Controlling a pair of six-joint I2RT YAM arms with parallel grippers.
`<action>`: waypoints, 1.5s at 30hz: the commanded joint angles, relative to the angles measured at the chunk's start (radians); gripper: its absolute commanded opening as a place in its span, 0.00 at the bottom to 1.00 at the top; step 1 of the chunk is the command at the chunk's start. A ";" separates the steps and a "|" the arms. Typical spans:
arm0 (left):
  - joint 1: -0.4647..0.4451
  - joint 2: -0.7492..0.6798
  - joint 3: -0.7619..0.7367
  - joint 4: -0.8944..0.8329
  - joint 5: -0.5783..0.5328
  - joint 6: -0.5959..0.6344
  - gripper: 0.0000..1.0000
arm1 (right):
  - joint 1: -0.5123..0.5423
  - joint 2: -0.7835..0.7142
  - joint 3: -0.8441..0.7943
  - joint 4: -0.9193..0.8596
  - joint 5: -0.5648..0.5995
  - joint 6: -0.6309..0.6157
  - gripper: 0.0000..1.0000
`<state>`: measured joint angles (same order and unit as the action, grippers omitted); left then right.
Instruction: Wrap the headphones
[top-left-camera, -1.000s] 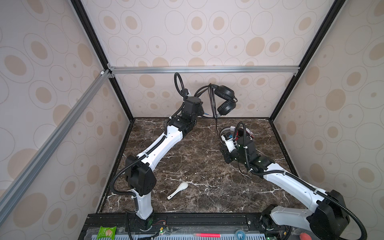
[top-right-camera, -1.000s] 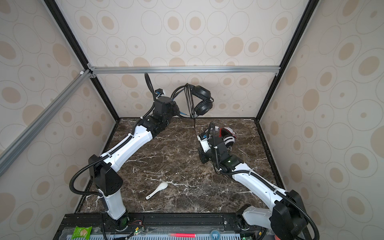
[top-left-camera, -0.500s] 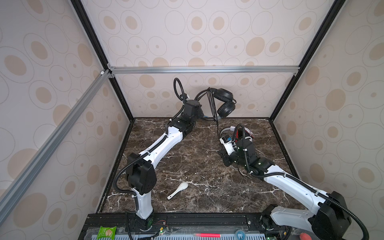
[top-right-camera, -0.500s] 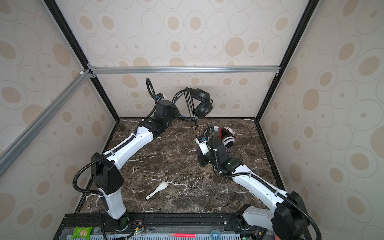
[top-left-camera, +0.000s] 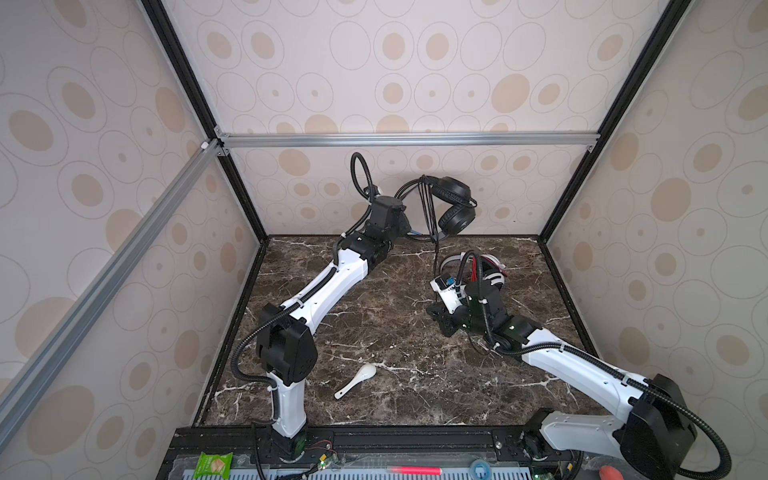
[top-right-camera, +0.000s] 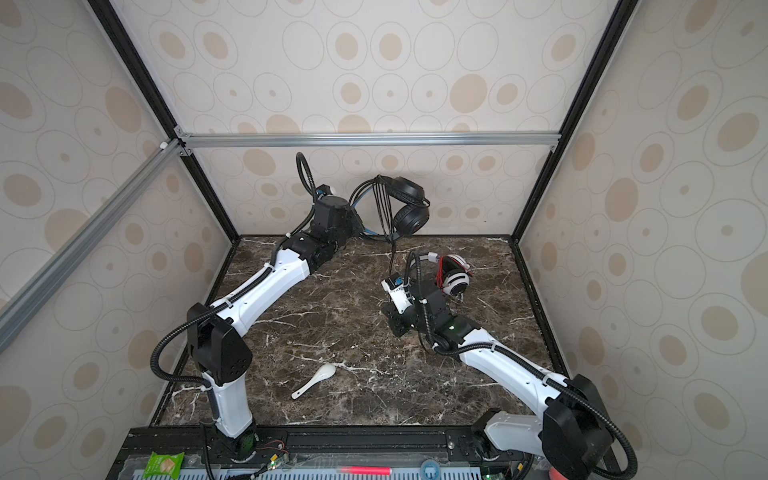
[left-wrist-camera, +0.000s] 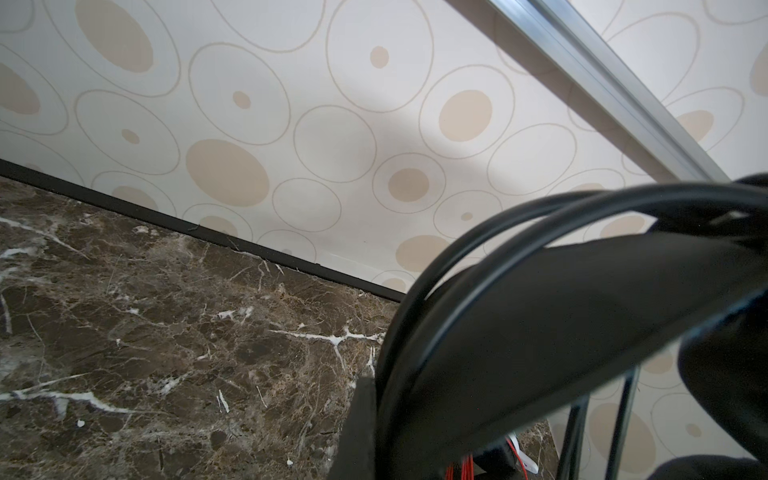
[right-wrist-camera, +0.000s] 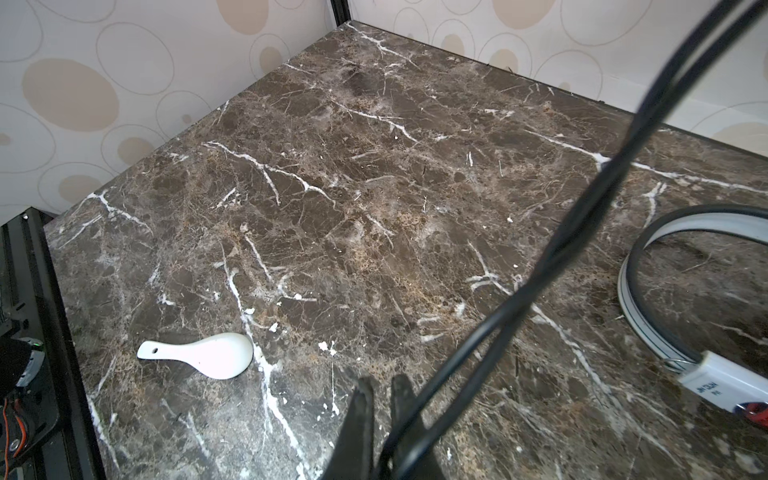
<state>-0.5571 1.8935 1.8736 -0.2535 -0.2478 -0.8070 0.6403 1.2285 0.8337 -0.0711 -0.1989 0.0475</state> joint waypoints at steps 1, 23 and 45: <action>0.014 -0.023 0.075 0.098 -0.034 -0.093 0.00 | 0.016 0.010 -0.013 -0.015 -0.050 -0.010 0.00; -0.049 -0.082 -0.205 0.119 -0.128 0.488 0.00 | 0.033 0.109 0.489 -0.333 0.009 -0.221 0.00; -0.056 -0.294 -0.490 0.096 0.007 0.564 0.00 | -0.071 0.333 0.819 -0.525 0.239 -0.360 0.00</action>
<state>-0.6090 1.6379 1.3857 -0.1616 -0.2897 -0.2710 0.5850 1.5509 1.6066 -0.6197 -0.0277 -0.2722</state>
